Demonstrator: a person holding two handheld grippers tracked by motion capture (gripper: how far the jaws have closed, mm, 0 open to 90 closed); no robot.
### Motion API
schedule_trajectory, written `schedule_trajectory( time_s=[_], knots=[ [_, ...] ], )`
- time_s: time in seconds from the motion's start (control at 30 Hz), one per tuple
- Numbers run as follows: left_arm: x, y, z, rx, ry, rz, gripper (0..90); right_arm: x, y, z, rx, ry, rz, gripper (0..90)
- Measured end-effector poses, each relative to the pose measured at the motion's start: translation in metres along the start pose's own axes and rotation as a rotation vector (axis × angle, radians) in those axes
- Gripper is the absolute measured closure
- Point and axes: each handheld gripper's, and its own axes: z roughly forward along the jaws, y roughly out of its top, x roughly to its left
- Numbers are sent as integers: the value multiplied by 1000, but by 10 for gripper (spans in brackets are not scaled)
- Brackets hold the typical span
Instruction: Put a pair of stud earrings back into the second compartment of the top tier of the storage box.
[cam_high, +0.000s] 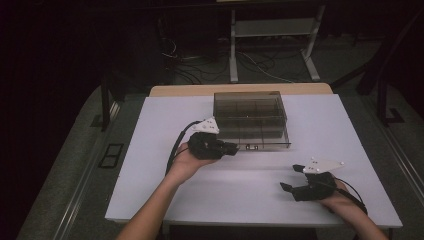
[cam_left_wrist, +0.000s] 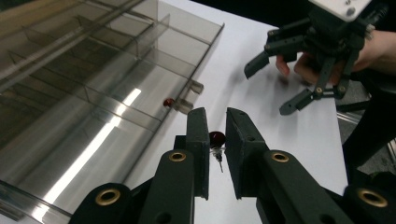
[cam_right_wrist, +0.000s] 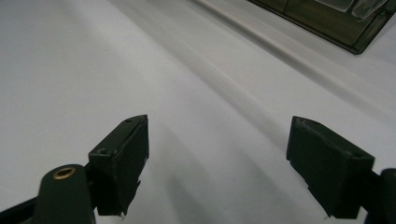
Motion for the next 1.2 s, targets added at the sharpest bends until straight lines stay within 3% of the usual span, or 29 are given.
schedule_trajectory(
  time_s=[0.73,1.2],
  knots=[
    [17,27,7,-23,22,24,792,0,0,-1,-3,0,7,204],
    [28,36,25,-19,47,13,792,-1,-1,0,-1,0,6,204]
  ],
)
